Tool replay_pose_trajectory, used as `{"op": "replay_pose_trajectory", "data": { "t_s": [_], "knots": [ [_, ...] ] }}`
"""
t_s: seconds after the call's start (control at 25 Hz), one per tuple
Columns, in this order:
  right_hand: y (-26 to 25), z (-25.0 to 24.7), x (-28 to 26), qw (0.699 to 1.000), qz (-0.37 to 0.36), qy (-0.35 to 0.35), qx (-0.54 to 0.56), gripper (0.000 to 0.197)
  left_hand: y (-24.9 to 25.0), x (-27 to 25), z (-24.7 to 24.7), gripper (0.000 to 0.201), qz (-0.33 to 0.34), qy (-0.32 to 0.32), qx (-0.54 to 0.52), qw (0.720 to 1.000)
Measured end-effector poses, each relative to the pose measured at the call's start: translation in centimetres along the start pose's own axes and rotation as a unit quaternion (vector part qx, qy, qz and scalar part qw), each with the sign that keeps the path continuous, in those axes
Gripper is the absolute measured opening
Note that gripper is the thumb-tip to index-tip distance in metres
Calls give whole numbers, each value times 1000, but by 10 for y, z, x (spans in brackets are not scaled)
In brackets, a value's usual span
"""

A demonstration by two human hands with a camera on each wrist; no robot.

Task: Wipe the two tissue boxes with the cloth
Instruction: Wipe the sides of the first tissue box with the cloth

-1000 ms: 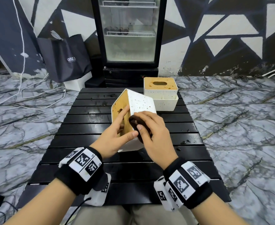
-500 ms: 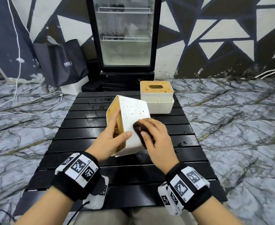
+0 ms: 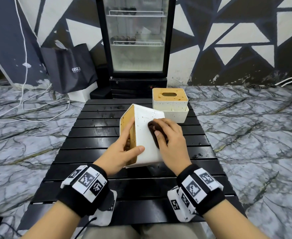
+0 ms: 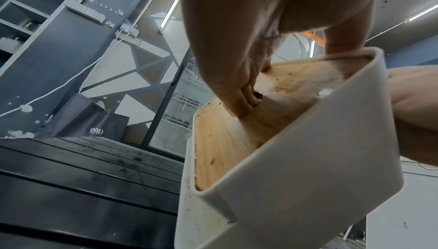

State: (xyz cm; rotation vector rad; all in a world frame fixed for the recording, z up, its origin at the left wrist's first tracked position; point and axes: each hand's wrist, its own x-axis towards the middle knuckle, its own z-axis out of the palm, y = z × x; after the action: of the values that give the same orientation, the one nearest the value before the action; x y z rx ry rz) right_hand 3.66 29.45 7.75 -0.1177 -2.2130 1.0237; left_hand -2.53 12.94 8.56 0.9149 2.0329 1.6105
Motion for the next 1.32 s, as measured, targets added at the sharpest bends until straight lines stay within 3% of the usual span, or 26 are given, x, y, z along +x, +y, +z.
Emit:
{"op": "replay_pose_trajectory", "data": {
  "t_s": [0.4, 0.6, 0.88, 1.12, 1.32],
  "knots": [
    [3, 3, 8, 999, -24, 33, -4, 36, 0, -2, 3, 82, 6, -5, 1, 1000],
    [-1, 3, 26, 999, -36, -3, -7, 36, 1, -1, 1, 81, 1, -7, 7, 1000],
    [-12, 7, 20, 999, -36, -1, 6, 36, 2, -3, 3, 82, 2, -14, 9, 1000],
    [-17, 7, 49, 999, -34, -12, 29, 35, 6, -2, 6, 81, 4, -23, 38, 999],
    [-22, 9, 23, 999, -33, -19, 27, 38, 5, 0, 7, 84, 2, -11, 29, 1000]
  ]
}}
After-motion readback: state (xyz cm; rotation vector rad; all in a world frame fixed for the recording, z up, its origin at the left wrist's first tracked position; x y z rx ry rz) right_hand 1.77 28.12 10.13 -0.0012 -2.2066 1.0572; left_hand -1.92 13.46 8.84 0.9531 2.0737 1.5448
